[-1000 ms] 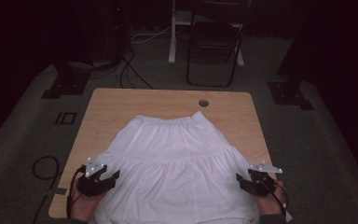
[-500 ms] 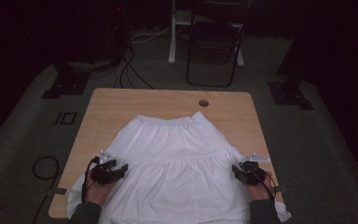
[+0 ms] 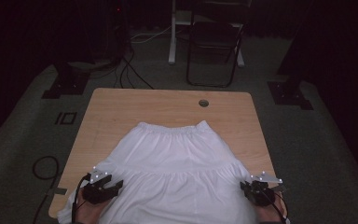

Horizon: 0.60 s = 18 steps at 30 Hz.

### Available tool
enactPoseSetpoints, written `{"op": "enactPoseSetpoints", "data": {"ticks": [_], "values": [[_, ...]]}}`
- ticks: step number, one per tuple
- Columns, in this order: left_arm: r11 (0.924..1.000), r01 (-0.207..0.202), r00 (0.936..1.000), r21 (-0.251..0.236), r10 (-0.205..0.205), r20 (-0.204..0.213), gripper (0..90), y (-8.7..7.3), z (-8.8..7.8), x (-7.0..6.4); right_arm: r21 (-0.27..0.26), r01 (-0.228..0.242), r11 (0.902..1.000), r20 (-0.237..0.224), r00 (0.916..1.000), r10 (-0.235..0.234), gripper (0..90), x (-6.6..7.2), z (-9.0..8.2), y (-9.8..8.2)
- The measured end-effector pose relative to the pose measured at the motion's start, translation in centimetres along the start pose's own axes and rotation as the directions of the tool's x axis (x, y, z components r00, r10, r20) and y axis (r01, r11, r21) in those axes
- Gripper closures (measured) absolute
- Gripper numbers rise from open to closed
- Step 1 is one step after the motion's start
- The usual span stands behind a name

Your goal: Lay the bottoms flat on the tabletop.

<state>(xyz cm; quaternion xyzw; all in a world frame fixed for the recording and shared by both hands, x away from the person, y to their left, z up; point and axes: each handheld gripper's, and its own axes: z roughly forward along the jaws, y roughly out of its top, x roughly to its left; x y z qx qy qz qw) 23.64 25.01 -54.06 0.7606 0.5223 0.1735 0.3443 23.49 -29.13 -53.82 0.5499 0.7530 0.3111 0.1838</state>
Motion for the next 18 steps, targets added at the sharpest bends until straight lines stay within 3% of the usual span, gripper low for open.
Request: {"op": "enactPoseSetpoints", "data": {"ticks": [5, 6, 7, 8, 9, 10, 13, 14, 15, 16, 17, 18], "values": [[0.9999, -0.002, 1.0, 0.013, 0.002, -0.001, 42.9, -0.7, -0.8, -0.2, 0.034, 0.011, 0.9994, 0.006, 0.9999, -0.011, 75.8, 0.3, -0.8, -0.5], [0.9995, -0.006, 0.9999, 0.032, 0.006, -0.012, 43.1, -0.5, -0.9, 0.0, 0.03, 0.008, 0.9995, 0.01, 0.9999, -0.009, 65.2, 0.3, -0.8, -0.4], [0.9995, -0.006, 0.9999, 0.032, 0.006, -0.012, 43.1, -0.5, -0.9, 0.0, 0.03, 0.008, 0.9995, 0.01, 0.9999, -0.009, 65.2, 0.3, -0.8, -0.4], [0.9997, -0.012, 0.9993, 0.022, 0.013, -0.036, 42.8, -0.1, -0.9, 0.3, -0.007, 0.02, 0.9998, 0.016, 0.9997, -0.02, 57.6, 0.4, -0.8, 0.1], [0.9997, -0.012, 0.9993, 0.022, 0.013, -0.036, 42.8, -0.1, -0.9, 0.3, -0.007, 0.02, 0.9998, 0.016, 0.9997, -0.02, 57.6, 0.4, -0.8, 0.1], [0.9999, -0.01, 0.9992, 0.005, 0.01, -0.039, 42.8, 0.7, -0.9, 0.5, -0.036, 0.043, 0.9984, 0.03, 0.9987, -0.042, 51.5, 0.8, -0.8, 0.9], [0.9995, -0.028, 0.9984, -0.017, 0.027, -0.05, 42.3, 1.9, -0.8, 0.7, -0.068, 0.074, 0.995, 0.039, 0.9967, -0.071, 49.4, 1.2, -0.5, 2.0], [0.9991, -0.036, 0.9982, -0.023, 0.035, -0.049, 42.1, 3.0, 0.0, 0.9, -0.078, 0.081, 0.9936, 0.04, 0.9961, -0.078, 46.7, 1.2, 0.3, 3.0], [0.9991, -0.036, 0.9982, -0.023, 0.035, -0.049, 42.1, 3.0, 0.0, 0.9, -0.078, 0.081, 0.9936, 0.04, 0.9961, -0.078, 46.7, 1.2, 0.3, 3.0], [0.9992, -0.037, 0.9978, -0.015, 0.036, -0.056, 42.1, 3.9, 1.0, 0.9, -0.073, 0.079, 0.9942, 0.052, 0.9959, -0.075, 44.1, 1.1, 1.5, 3.9], [0.9992, -0.037, 0.9978, -0.015, 0.036, -0.056, 42.1, 3.9, 1.0, 0.9, -0.073, 0.079, 0.9942, 0.052, 0.9959, -0.075, 44.1, 1.1, 1.5, 3.9], [0.9991, -0.041, 0.998, -0.013, 0.041, -0.047, 42.1, 4.3, 1.5, 0.9, -0.056, 0.065, 0.9964, 0.057, 0.9965, -0.062, 42.5, 0.9, 2.7, 4.4]]}}
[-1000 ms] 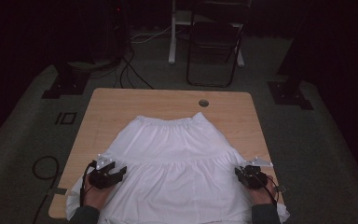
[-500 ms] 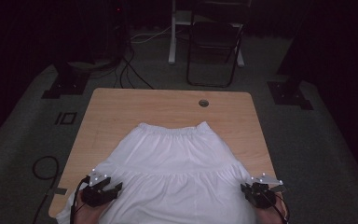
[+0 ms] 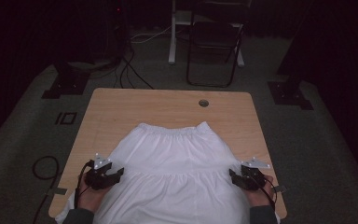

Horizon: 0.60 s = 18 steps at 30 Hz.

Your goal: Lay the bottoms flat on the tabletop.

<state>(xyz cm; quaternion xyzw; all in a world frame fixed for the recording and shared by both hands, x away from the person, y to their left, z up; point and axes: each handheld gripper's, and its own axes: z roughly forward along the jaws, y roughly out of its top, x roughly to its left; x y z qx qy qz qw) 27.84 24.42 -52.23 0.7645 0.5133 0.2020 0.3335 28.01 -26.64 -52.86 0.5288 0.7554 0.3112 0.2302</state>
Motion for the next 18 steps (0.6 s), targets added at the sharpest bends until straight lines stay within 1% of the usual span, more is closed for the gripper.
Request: {"op": "enactPoseSetpoints", "data": {"ticks": [1, 2, 3, 4, 5, 6, 9, 10, 11, 12, 13, 15, 16, 17, 18], "values": [[1.0, -0.005, 1.0, 0.003, 0.005, 0.005, 42.1, 0.3, 0.5, 0.0, 0.0, 0.0, 1.0, 0.0, 1.0, 0.0, 42.5, 0.0, 0.0, 0.0], [0.9998, -0.009, 0.9999, 0.016, 0.009, 0.011, 42.1, 0.6, 1.6, 0.0, 0.011, -0.003, 0.9999, -0.005, 1.0, 0.003, 41.8, 0.0, 0.8, 0.1], [0.9998, -0.009, 0.9999, 0.016, 0.009, 0.011, 42.0, 0.6, 1.6, 0.0, 0.011, -0.003, 0.9999, -0.005, 1.0, 0.003, 41.8, 0.0, 0.8, 0.1], [0.9996, -0.01, 0.9998, 0.025, 0.009, 0.019, 42.0, 0.6, 2.5, 0.0, 0.012, -0.004, 0.9999, -0.002, 1.0, 0.004, 41.9, 0.1, 1.1, 0.1], [0.9996, -0.01, 0.9998, 0.025, 0.009, 0.019, 42.0, 0.6, 2.5, 0.0, 0.012, -0.004, 0.9999, -0.002, 1.0, 0.004, 41.9, 0.1, 1.1, 0.1], [0.9998, -0.017, 0.9996, 0.011, 0.017, 0.023, 41.2, 0.4, 3.0, -0.1, 0.006, -0.006, 1.0, -0.006, 1.0, 0.006, 42.4, 0.0, 1.1, -0.1], [0.9997, -0.024, 0.9992, 0.002, 0.024, 0.03, 40.1, 0.3, 3.0, 0.0, 0.003, -0.002, 1.0, -0.01, 0.9999, 0.002, 42.4, 0.0, 1.1, -0.3], [0.9997, -0.021, 0.9991, -0.007, 0.022, 0.036, 40.1, 0.2, 3.0, 0.1, 0.0, 0.003, 1.0, -0.006, 1.0, -0.003, 42.4, 0.1, 1.0, -0.5], [0.9994, -0.029, 0.9986, -0.019, 0.029, 0.044, 40.1, 0.0, 3.0, 0.2, 0.0, 0.003, 1.0, -0.006, 1.0, -0.003, 42.4, 0.1, 1.0, -0.5], [0.999, -0.029, 0.9982, -0.034, 0.03, 0.051, 40.0, -0.2, 2.9, 0.3, -0.003, 0.013, 0.9999, 0.003, 0.9999, -0.013, 42.2, 0.4, 1.0, -0.7], [0.9985, -0.019, 0.9982, -0.051, 0.022, 0.056, 40.0, -0.5, 2.9, 0.4, -0.003, 0.013, 0.9999, 0.003, 0.9999, -0.013, 42.2, 0.4, 1.0, -0.7], [0.9985, -0.009, 0.9983, -0.054, 0.012, 0.057, 40.0, -0.9, 2.5, 0.3, -0.001, 0.025, 0.9997, 0.008, 0.9997, -0.025, 42.3, 0.7, 0.8, -0.9], [0.9986, -0.012, 0.9987, -0.052, 0.015, 0.049, 40.0, -1.3, 2.1, 0.1, 0.001, 0.04, 0.9992, 0.013, 0.9991, -0.04, 42.5, 0.9, 0.6, -1.2], [0.9986, -0.012, 0.9987, -0.052, 0.015, 0.049, 40.0, -1.3, 2.1, 0.1, 0.001, 0.04, 0.9992, 0.013, 0.9991, -0.04, 42.5, 0.9, 0.6, -1.2], [0.9986, -0.02, 0.9984, -0.048, 0.023, 0.052, 40.0, -1.8, 1.6, -0.3, -0.001, 0.047, 0.9989, 0.012, 0.9988, -0.047, 42.9, 1.1, 0.3, -1.5]]}}
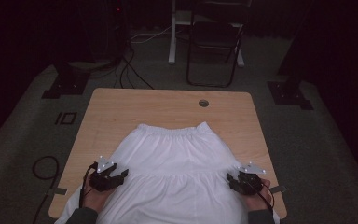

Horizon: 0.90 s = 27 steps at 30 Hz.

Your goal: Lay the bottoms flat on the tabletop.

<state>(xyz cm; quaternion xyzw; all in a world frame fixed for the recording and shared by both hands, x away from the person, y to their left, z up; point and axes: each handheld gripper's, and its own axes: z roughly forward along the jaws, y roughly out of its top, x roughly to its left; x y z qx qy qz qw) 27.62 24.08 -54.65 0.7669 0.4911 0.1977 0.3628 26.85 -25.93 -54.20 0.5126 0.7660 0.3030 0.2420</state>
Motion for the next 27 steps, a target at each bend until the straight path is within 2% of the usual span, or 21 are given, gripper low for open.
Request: {"op": "enactPoseSetpoints", "data": {"ticks": [1, 2, 3, 4, 5, 6, 7, 8, 11, 12, 16, 19, 21, 22, 23, 24, 25, 26, 27], "values": [[1.0, 0.0, 1.0, 0.0, 0.0, 0.0, 40.0, 0.0, 0.0, 0.0, 0.0, 0.0, 1.0, 0.0, 1.0, 0.0, 42.9, 0.0, 0.0, 0.0], [0.9998, -0.021, 0.9998, 0.004, 0.021, 0.0, 39.9, -0.4, -0.4, -0.4, -0.003, 0.003, 1.0, -0.004, 1.0, -0.003, 43.0, 0.1, -0.3, -0.3], [0.9998, -0.021, 0.9998, 0.004, 0.021, 0.0, 39.7, -0.4, -0.4, -0.4, -0.003, 0.003, 1.0, -0.004, 1.0, -0.003, 43.0, 0.1, -0.3, -0.3], [0.9989, -0.045, 0.9989, 0.015, 0.045, -0.009, 39.5, -0.6, -0.7, -1.0, -0.003, 0.003, 1.0, -0.003, 1.0, -0.003, 43.2, 0.3, -0.7, -0.7], [0.9989, -0.045, 0.9989, 0.015, 0.045, -0.009, 39.4, -0.6, -0.7, -1.0, -0.003, 0.003, 1.0, -0.003, 1.0, -0.003, 43.2, 0.3, -0.7, -0.7], [0.9975, -0.065, 0.9977, 0.027, 0.066, -0.017, 39.1, -0.9, -0.9, -1.7, -0.001, 0.007, 1.0, -0.001, 1.0, -0.007, 43.5, 0.6, -1.1, -1.1], [0.9975, -0.065, 0.9977, 0.027, 0.066, -0.017, 39.1, -0.9, -0.9, -1.7, -0.001, 0.007, 1.0, -0.001, 1.0, -0.007, 43.5, 0.6, -1.1, -1.1], [0.996, -0.08, 0.9967, 0.039, 0.081, -0.009, 39.0, -1.1, -1.3, -2.4, 0.003, 0.007, 1.0, -0.001, 1.0, -0.007, 43.6, 0.8, -1.6, -1.5], [0.9951, -0.085, 0.9963, 0.05, 0.086, -0.003, 39.0, -1.3, -1.6, -2.8, 0.015, 0.012, 0.9998, -0.001, 0.9999, -0.012, 43.7, 0.9, -2.0, -1.8], [0.9939, -0.09, 0.9959, 0.064, 0.09, -0.002, 38.9, -1.2, -1.7, -3.1, 0.038, 0.014, 0.9992, -0.006, 0.9999, -0.014, 43.7, 0.9, -2.3, -1.8], [0.9958, -0.075, 0.9971, 0.054, 0.075, -0.01, 38.7, -0.9, -1.9, -3.0, 0.06, -0.006, 0.9982, -0.004, 1.0, 0.006, 43.3, 0.5, -2.5, -1.3], [0.9959, -0.076, 0.9968, 0.049, 0.077, -0.022, 38.2, -0.3, -1.9, -3.1, -0.011, 0.001, 0.9999, 0.022, 0.9998, -0.001, 39.0, 0.6, -2.9, -0.3], [0.9947, -0.081, 0.996, 0.063, 0.083, -0.032, 38.0, -0.2, -1.4, -3.1, -0.024, 0.013, 0.9996, 0.008, 0.9999, -0.012, 37.6, 0.9, -2.9, 0.3], [0.9934, -0.09, 0.9951, 0.07, 0.093, -0.033, 37.7, -0.3, -0.8, -3.2, -0.009, 0.032, 0.9994, 0.004, 0.9995, -0.032, 35.9, 1.4, -2.3, 0.7], [0.9934, -0.09, 0.9951, 0.07, 0.093, -0.033, 36.2, -0.3, -0.8, -3.2, -0.009, 0.032, 0.9994, 0.004, 0.9995, -0.032, 35.9, 1.4, -2.3, 0.7], [0.9952, -0.078, 0.9963, 0.058, 0.08, -0.03, 35.4, -0.2, -0.5, -3.0, 0.012, 0.045, 0.9989, 0.0, 0.999, -0.045, 35.8, 1.8, -1.4, 0.8], [0.9952, -0.078, 0.9963, 0.058, 0.08, -0.03, 35.1, -0.2, -0.5, -3.0, 0.012, 0.045, 0.9989, 0.0, 0.999, -0.045, 35.8, 1.8, -1.4, 0.8], [0.9968, -0.069, 0.9969, 0.041, 0.07, -0.035, 34.7, -0.2, -0.2, -2.8, 0.043, 0.048, 0.9979, 0.011, 0.9988, -0.049, 35.7, 1.9, -0.5, 0.6], [0.9968, -0.069, 0.9969, 0.041, 0.07, -0.035, 34.1, -0.2, -0.2, -2.8, 0.043, 0.048, 0.9979, 0.011, 0.9988, -0.049, 35.7, 1.9, -0.5, 0.6]]}}
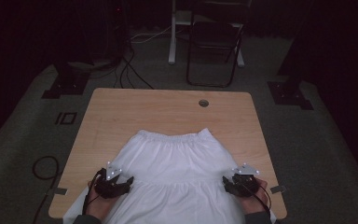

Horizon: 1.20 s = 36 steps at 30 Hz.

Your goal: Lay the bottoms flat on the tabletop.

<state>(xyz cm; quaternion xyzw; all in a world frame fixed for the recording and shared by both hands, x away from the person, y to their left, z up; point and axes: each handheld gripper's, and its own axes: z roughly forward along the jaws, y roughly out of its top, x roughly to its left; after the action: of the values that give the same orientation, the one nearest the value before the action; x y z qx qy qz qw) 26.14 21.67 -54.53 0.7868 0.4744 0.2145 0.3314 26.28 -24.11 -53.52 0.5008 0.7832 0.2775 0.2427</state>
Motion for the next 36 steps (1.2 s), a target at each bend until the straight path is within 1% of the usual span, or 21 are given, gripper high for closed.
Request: {"op": "enactPoseSetpoints", "data": {"ticks": [1, 4, 5, 6, 7, 8, 9, 10, 12, 13, 14, 15, 17, 23, 25, 36], "values": [[0.9998, 0.009, 1.0, -0.02, -0.009, -0.004, 34.0, 0.1, 0.4, 0.3, -0.011, -0.011, 0.9999, 0.008, 0.9999, 0.012, 34.6, -0.2, 0.6, 0.0], [0.9997, 0.016, 0.9998, -0.018, -0.016, -0.013, 34.1, 0.6, 0.9, 0.5, -0.025, -0.015, 0.9996, 0.014, 0.9998, 0.015, 34.6, -0.6, 1.0, 0.2], [0.9996, 0.023, 0.9994, -0.019, -0.024, -0.025, 34.2, 1.2, 1.5, 0.8, -0.05, -0.031, 0.9983, 0.018, 0.9993, 0.032, 34.8, -1.3, 1.6, 0.4], [0.9996, 0.023, 0.9994, -0.019, -0.024, -0.025, 34.5, 1.2, 1.5, 0.8, -0.05, -0.031, 0.9983, 0.018, 0.9993, 0.032, 34.8, -1.3, 1.6, 0.4], [0.9993, 0.032, 0.9988, -0.019, -0.033, -0.035, 34.6, 1.9, 2.2, 1.2, -0.058, -0.041, 0.9975, 0.026, 0.9987, 0.043, 34.9, -1.9, 2.3, 0.9], [0.9993, 0.032, 0.9988, -0.019, -0.033, -0.035, 34.6, 1.9, 2.2, 1.2, -0.058, -0.041, 0.9975, 0.026, 0.9987, 0.043, 34.9, -1.9, 2.3, 0.9], [0.9989, 0.042, 0.998, -0.02, -0.042, -0.046, 34.6, 2.5, 2.9, 1.5, -0.057, -0.041, 0.9975, 0.032, 0.9986, 0.043, 34.8, -2.1, 2.6, 1.2], [0.9988, 0.046, 0.9976, -0.019, -0.047, -0.052, 34.7, 2.9, 3.3, 1.8, -0.055, -0.051, 0.9972, 0.04, 0.9978, 0.053, 34.9, -2.5, 3.1, 1.7], [0.9983, 0.055, 0.9966, -0.018, -0.056, -0.06, 34.8, 3.7, 4.0, 2.2, -0.053, -0.056, 0.997, 0.048, 0.9971, 0.059, 34.8, -2.9, 3.7, 2.3], [0.9982, 0.057, 0.9963, -0.019, -0.058, -0.064, 34.8, 4.0, 4.4, 2.4, -0.052, -0.053, 0.9972, 0.048, 0.9973, 0.055, 34.8, -3.1, 4.0, 2.7], [0.9982, 0.057, 0.9963, -0.019, -0.058, -0.064, 34.8, 4.0, 4.4, 2.4, -0.052, -0.053, 0.9972, 0.048, 0.9973, 0.055, 34.8, -3.1, 4.0, 2.7], [0.9978, 0.063, 0.9956, -0.021, -0.064, -0.069, 34.8, 4.5, 5.0, 2.7, -0.051, -0.051, 0.9974, 0.046, 0.9975, 0.053, 34.8, -3.3, 4.3, 3.0], [0.9974, 0.069, 0.9949, -0.021, -0.071, -0.073, 34.7, 5.1, 5.5, 2.9, -0.046, -0.052, 0.9976, 0.045, 0.9975, 0.055, 34.7, -3.8, 4.9, 3.7], [0.9976, 0.067, 0.995, -0.019, -0.068, -0.073, 34.7, 6.3, 6.8, 3.8, -0.048, -0.057, 0.9972, 0.049, 0.997, 0.059, 34.1, -4.5, 6.0, 4.8], [0.9971, 0.072, 0.9942, -0.022, -0.074, -0.078, 34.6, 6.7, 7.2, 4.1, -0.046, -0.056, 0.9974, 0.052, 0.997, 0.058, 34.1, -4.7, 6.5, 5.3], [0.9958, 0.089, 0.9912, -0.019, -0.091, -0.096, 33.0, 9.4, 9.9, 6.2, -0.035, -0.072, 0.9968, 0.066, 0.9951, 0.074, 34.2, -6.2, 10.0, 9.1]]}}
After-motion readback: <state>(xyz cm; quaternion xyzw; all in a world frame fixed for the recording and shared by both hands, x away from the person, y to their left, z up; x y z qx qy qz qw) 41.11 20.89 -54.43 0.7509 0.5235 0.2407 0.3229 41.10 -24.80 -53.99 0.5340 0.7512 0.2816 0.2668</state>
